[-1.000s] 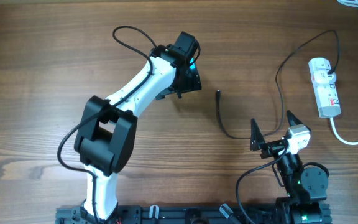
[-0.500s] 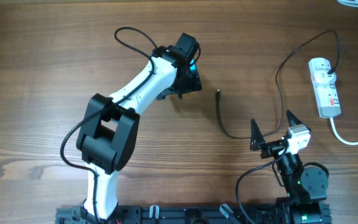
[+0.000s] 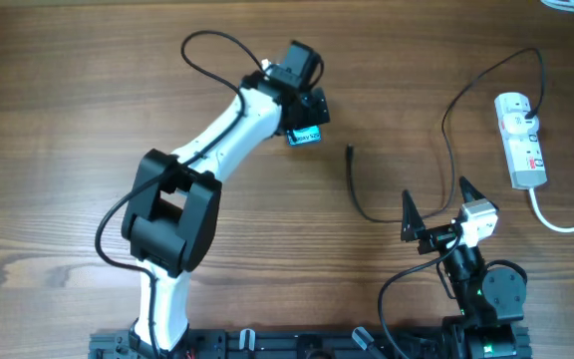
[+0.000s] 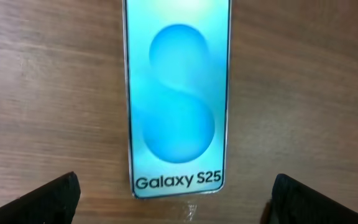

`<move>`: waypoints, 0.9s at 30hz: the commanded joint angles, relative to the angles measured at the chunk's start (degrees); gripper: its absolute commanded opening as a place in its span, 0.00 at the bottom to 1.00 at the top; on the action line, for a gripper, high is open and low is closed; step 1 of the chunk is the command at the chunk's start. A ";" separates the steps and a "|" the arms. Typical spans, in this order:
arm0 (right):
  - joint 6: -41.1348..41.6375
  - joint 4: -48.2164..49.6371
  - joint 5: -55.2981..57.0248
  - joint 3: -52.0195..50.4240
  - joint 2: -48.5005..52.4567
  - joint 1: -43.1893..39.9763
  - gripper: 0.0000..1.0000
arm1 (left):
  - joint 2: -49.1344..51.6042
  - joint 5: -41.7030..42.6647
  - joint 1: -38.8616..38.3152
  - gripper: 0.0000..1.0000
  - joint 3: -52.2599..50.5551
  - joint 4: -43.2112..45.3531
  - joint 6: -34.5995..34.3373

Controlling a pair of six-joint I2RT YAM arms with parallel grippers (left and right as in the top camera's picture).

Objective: Plug charger to phone and switch on socket
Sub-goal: 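Lower the left gripper and grasp the phone's edge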

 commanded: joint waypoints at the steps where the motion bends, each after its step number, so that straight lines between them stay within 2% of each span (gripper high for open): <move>1: 0.04 0.31 -0.94 -0.04 -0.26 0.20 1.00 | 0.79 3.89 5.55 1.00 11.13 -3.78 0.68; 7: 0.07 0.31 -0.94 -0.04 -0.26 0.20 1.00 | 2.05 0.44 8.72 1.00 13.29 -6.34 0.96; 18: 0.07 0.31 -0.94 -0.07 -0.26 0.20 1.00 | 11.37 -0.66 4.02 1.00 13.27 -4.46 0.94; 27: 0.07 0.31 -0.94 -0.04 -0.26 0.20 1.00 | 13.33 -0.63 3.41 1.00 12.13 -3.06 0.92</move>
